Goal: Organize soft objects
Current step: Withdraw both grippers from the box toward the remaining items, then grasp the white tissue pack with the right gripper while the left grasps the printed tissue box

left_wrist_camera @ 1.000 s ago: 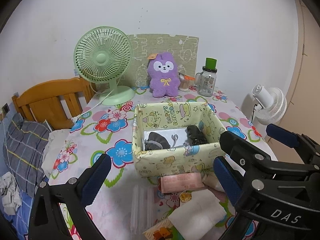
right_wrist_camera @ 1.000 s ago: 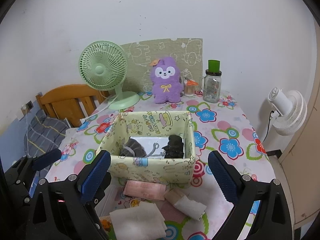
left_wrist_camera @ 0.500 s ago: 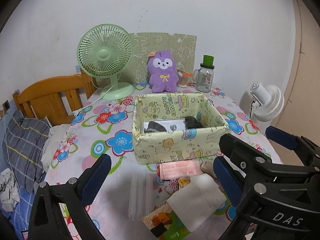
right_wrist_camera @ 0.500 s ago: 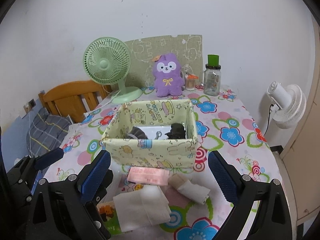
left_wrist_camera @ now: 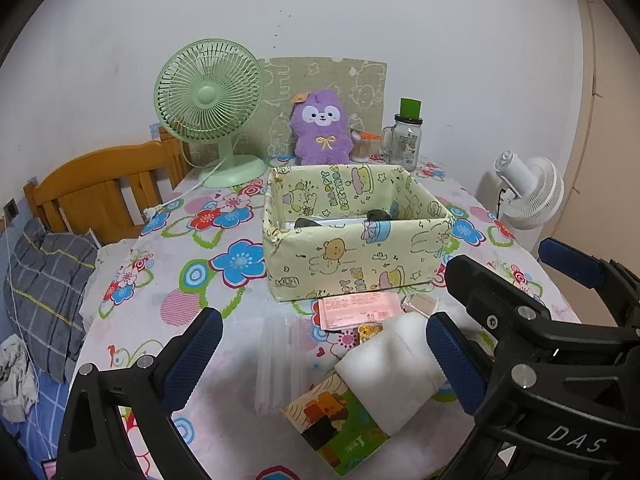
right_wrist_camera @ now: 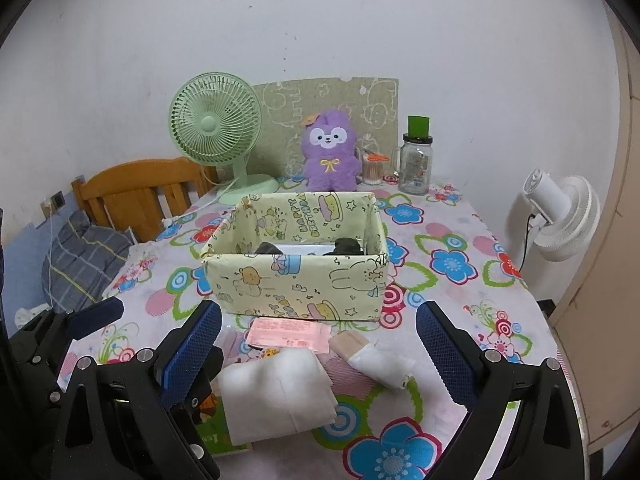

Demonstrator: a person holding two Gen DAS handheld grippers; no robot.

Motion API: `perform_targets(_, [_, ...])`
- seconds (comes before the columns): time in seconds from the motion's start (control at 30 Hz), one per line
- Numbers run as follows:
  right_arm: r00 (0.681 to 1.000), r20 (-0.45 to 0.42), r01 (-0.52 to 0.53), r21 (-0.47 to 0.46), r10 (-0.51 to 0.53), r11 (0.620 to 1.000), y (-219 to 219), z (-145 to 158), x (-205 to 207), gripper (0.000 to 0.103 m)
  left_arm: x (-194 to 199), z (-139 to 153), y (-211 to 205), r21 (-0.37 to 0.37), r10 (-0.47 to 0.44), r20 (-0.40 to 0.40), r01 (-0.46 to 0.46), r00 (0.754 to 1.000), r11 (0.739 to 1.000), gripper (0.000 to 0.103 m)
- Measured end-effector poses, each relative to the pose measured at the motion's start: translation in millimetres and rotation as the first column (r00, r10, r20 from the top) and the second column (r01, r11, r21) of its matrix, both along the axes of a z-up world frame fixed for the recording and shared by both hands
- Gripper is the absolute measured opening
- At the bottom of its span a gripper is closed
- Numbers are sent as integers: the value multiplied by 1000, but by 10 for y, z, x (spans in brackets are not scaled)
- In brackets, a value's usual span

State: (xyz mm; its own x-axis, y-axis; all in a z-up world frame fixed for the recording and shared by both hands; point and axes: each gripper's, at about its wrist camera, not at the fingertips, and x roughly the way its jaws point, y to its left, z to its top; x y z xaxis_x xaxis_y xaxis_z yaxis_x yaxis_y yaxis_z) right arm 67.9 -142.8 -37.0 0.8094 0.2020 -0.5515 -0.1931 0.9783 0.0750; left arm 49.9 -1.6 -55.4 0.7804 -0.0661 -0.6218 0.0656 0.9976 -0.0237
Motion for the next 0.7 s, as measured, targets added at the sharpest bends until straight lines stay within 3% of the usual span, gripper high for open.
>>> perform_targets(0.7, [996,-67,-52,-38,50,998,177,-447,-32,99,-45,-452,46,-30,-43,-66,41,997,999,103])
